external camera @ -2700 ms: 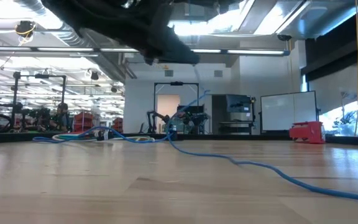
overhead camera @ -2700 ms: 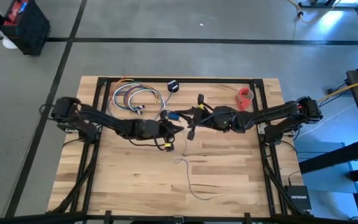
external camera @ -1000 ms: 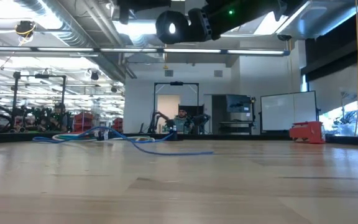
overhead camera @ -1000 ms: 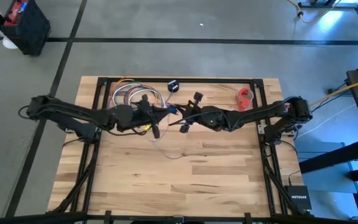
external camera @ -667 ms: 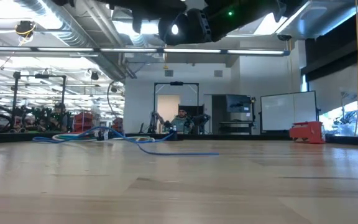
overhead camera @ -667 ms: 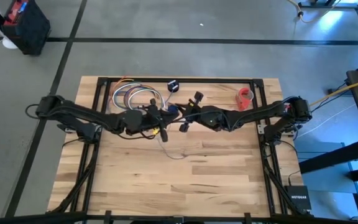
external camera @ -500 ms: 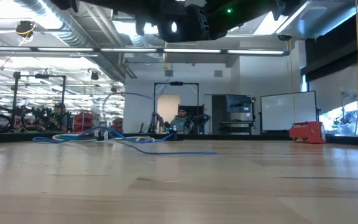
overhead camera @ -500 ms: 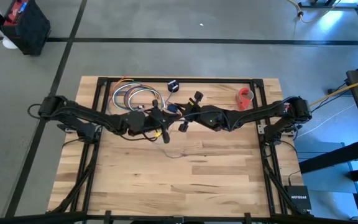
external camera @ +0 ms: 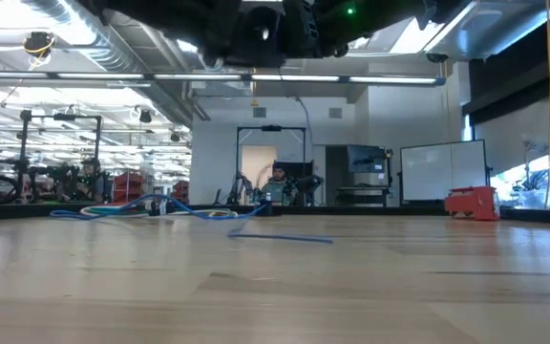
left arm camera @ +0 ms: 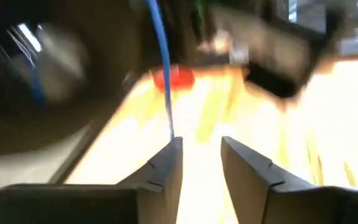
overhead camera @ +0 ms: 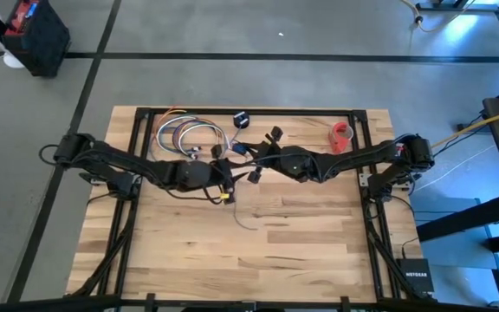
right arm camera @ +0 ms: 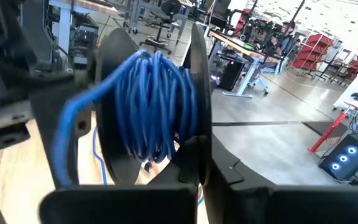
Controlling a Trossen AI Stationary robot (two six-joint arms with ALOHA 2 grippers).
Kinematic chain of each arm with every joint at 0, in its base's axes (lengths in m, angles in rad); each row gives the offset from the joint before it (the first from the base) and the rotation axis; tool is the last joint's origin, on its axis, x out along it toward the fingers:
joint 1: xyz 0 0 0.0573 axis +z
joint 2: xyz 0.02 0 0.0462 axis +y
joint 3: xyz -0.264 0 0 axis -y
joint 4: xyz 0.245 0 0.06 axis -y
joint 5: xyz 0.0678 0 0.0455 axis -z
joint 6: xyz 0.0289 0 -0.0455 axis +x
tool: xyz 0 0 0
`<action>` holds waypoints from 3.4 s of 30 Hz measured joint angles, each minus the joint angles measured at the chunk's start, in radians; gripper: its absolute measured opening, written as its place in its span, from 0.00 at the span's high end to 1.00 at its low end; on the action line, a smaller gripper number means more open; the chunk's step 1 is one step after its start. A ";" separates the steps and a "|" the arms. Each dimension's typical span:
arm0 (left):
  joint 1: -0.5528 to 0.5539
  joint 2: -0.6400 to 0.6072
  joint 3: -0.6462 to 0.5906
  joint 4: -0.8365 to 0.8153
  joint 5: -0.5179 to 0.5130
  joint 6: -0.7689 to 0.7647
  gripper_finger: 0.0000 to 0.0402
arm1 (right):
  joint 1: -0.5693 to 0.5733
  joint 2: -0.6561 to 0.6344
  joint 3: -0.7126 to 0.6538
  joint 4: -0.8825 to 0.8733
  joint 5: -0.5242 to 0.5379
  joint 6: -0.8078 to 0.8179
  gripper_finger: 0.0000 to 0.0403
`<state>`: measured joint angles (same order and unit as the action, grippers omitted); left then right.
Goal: Coil cords
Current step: Coil the blue wire onto the spool
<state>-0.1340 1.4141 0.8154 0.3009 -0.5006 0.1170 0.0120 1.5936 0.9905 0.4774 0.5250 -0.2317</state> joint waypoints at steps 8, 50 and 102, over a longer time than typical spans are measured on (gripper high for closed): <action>-0.060 -0.114 0.000 -0.179 -0.001 -0.079 0.68 | 0.000 0.000 0.000 -0.003 -0.001 0.000 0.99; -0.152 0.038 0.437 -0.659 0.172 -0.009 0.68 | 0.000 -0.002 0.012 -0.030 -0.012 -0.001 0.97; -0.156 -0.220 -0.037 -0.514 -0.111 -0.433 0.68 | 0.001 -0.001 0.012 -0.039 -0.005 -0.005 0.97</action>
<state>-0.2896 1.1946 0.7781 -0.2133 -0.6120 -0.3156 0.0125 1.5925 1.0020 0.4383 0.5201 -0.2363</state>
